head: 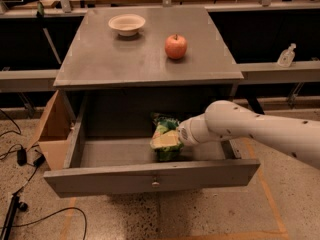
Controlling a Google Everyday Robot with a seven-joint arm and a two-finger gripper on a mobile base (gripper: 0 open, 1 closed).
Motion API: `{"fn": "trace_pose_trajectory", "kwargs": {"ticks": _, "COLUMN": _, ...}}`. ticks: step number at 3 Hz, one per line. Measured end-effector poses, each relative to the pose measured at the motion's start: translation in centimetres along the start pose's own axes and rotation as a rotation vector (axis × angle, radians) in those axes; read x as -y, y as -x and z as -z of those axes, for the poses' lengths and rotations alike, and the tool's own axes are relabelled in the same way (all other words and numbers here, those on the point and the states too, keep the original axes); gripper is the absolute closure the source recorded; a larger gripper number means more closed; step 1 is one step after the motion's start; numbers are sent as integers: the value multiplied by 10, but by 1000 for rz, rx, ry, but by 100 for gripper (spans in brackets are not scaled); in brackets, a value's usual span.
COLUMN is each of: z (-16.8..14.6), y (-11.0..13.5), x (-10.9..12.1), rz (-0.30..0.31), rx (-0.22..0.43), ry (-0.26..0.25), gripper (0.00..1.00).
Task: Pick green rice chip bag from top drawer and place on counter
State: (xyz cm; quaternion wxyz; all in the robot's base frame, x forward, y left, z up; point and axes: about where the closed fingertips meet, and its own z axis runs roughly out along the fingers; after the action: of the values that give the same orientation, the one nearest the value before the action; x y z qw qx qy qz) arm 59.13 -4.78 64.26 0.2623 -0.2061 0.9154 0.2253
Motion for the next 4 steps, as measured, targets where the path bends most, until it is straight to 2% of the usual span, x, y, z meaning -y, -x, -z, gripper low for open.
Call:
{"fn": "trace_pose_trajectory", "kwargs": {"ticks": 1, "z": -21, "y": 5, "x": -7, "rz": 36, "rx": 5, "ry": 23, "gripper": 39}}
{"fn": "trace_pose_trajectory", "kwargs": {"ticks": 2, "z": -27, "y": 10, "x": -12, "rz": 64, "rx": 16, "ry": 26, "gripper": 63}}
{"fn": "trace_pose_trajectory", "kwargs": {"ticks": 3, "z": -9, "y": 26, "x": -23, "rz": 106, "rx": 70, "ry": 61, "gripper": 85}}
{"fn": "trace_pose_trajectory", "kwargs": {"ticks": 4, "z": 53, "y": 34, "x": -16, "rz": 172, "rx": 152, "ry": 51, "gripper": 100}}
